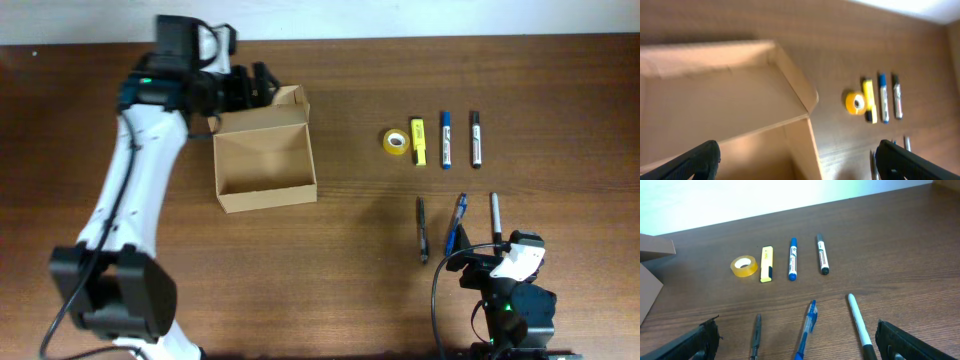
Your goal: Pack container
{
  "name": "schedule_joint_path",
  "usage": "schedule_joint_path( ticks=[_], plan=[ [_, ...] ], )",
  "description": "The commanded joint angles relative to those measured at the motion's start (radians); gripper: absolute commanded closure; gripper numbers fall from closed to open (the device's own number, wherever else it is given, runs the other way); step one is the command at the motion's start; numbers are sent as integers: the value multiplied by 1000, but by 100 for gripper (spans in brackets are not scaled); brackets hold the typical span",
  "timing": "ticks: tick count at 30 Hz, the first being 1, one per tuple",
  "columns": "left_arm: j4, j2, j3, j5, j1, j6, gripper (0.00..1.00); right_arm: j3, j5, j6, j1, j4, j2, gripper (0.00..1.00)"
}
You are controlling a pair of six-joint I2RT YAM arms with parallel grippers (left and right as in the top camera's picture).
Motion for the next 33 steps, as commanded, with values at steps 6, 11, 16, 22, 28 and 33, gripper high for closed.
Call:
schedule_joint_path(
  ticks=[6, 11, 16, 22, 28, 33],
  plan=[
    [-96, 60, 21, -410, -302, -213, 0, -8, -2, 8, -6, 0, -8, 1],
    [-124, 100, 21, -500, -378, -339, 0, -8, -2, 8, -6, 0, -8, 1],
    [-146, 162, 21, -501, -372, -411, 1, -8, -2, 8, -6, 0, -8, 1],
    [-145, 235, 21, -489, -367, -443, 1, -8, -2, 8, -6, 0, -8, 1],
    [-146, 299, 21, -446, -366, -443, 83, -8, -2, 8, -6, 0, -8, 1],
    [-137, 300, 36, -407, -366, -441, 98, -8, -2, 8, -6, 0, -8, 1]
  ],
)
